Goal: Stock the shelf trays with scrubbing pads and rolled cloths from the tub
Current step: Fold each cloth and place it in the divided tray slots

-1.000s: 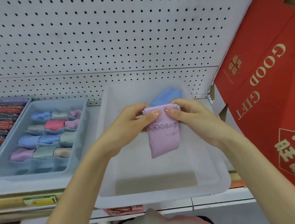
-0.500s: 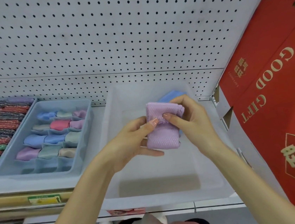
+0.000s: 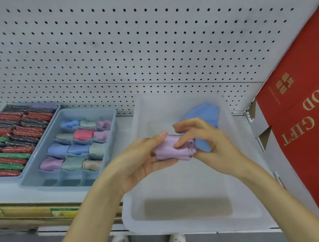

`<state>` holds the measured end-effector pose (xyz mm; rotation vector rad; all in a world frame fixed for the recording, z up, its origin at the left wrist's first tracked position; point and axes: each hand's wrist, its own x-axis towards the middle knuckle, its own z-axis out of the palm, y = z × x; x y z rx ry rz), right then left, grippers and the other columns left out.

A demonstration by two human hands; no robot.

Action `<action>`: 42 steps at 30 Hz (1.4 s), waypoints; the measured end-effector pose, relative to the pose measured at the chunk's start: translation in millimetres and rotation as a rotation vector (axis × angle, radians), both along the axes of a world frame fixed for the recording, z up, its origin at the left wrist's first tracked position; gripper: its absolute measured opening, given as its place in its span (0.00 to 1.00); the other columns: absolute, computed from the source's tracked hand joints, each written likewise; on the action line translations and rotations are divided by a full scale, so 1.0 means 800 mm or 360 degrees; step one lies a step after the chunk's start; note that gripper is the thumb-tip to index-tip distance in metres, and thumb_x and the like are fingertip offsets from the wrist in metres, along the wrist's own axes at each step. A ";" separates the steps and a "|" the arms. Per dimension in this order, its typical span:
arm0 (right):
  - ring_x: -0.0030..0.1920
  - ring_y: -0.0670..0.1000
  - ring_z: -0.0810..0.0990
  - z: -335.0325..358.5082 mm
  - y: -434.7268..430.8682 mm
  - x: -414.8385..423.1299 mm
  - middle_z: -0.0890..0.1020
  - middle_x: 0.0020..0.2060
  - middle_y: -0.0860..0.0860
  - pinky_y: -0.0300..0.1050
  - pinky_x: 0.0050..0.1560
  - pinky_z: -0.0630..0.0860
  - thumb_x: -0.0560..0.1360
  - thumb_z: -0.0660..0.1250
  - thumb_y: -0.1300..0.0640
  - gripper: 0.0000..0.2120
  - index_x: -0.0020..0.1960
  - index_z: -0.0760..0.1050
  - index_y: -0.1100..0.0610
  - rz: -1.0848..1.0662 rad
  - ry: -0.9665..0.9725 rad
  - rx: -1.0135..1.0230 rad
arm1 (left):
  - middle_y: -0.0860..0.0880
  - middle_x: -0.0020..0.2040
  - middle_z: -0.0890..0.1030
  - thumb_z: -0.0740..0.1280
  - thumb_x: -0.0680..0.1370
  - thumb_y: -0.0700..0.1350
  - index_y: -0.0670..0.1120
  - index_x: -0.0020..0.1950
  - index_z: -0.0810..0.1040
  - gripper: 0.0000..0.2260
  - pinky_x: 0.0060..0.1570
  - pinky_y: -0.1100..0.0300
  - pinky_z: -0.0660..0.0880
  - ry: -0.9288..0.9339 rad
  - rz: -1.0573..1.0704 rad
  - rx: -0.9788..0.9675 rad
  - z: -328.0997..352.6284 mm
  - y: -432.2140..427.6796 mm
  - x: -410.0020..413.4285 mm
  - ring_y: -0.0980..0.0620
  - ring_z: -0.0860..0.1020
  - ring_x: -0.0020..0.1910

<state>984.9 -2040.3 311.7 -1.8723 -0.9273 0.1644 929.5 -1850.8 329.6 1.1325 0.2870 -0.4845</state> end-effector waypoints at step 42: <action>0.40 0.52 0.77 -0.099 0.467 -0.049 0.77 0.36 0.47 0.43 0.37 0.69 0.73 0.67 0.57 0.03 0.46 0.77 0.55 -0.0246 0.0075 -0.0993 | 0.56 0.42 0.83 0.60 0.78 0.57 0.51 0.45 0.79 0.13 0.43 0.59 0.79 -0.0240 0.0812 0.1141 -0.150 0.447 -0.121 0.59 0.81 0.43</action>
